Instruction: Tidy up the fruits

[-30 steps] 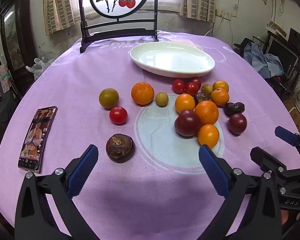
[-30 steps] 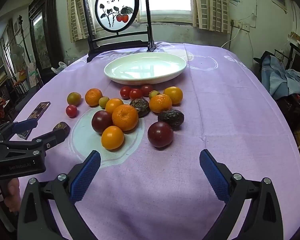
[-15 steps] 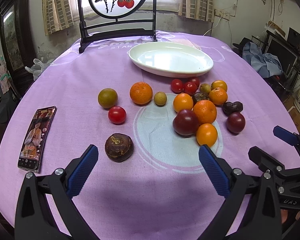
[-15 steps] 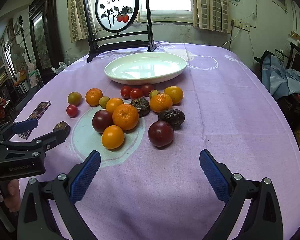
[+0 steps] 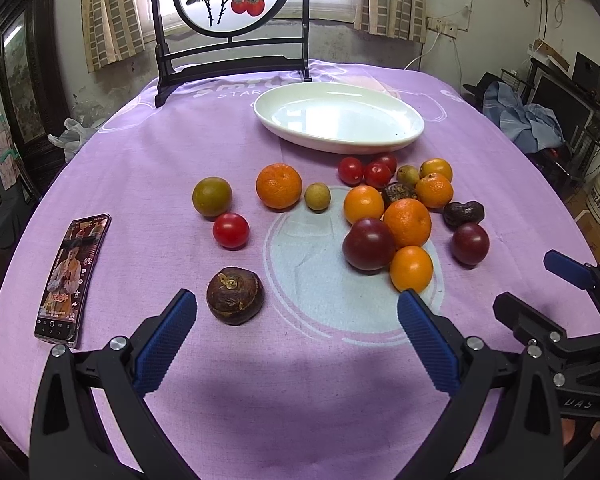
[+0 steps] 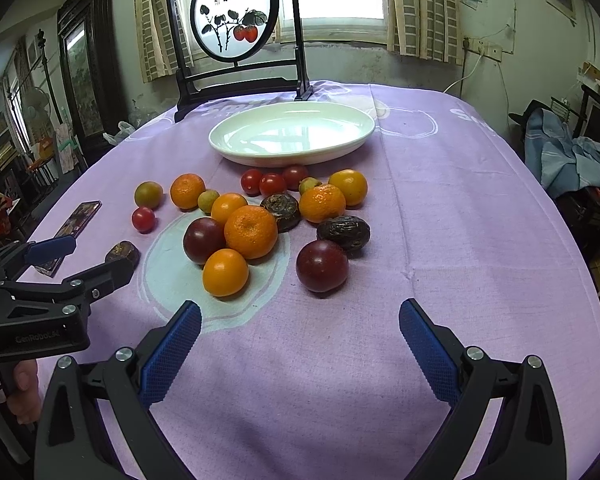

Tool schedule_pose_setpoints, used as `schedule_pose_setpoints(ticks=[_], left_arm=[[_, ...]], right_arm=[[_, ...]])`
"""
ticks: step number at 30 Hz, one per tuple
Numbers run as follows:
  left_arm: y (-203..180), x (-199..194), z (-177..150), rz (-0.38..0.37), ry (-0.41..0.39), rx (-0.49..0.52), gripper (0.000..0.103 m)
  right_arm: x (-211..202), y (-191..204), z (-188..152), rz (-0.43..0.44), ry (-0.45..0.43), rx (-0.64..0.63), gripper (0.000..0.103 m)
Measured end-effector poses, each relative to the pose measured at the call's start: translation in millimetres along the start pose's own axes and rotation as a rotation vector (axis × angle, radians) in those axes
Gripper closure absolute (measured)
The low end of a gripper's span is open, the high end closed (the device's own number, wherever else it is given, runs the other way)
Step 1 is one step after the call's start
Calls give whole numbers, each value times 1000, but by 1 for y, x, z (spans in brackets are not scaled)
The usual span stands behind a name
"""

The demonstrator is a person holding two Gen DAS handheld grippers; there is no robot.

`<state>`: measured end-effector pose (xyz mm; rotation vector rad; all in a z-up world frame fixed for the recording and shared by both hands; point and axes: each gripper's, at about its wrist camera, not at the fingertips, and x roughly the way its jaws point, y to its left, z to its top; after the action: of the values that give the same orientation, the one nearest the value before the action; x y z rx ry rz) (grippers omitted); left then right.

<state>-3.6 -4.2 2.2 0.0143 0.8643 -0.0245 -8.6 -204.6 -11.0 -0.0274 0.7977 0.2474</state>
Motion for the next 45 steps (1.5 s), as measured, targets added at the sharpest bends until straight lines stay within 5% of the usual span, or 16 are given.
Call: schedule_pose_setpoints(ticks=[45], left_arm=[[19,13,-12,3,41,-26,4]], right_arm=[[10,-4,-9,13,27,6,4]])
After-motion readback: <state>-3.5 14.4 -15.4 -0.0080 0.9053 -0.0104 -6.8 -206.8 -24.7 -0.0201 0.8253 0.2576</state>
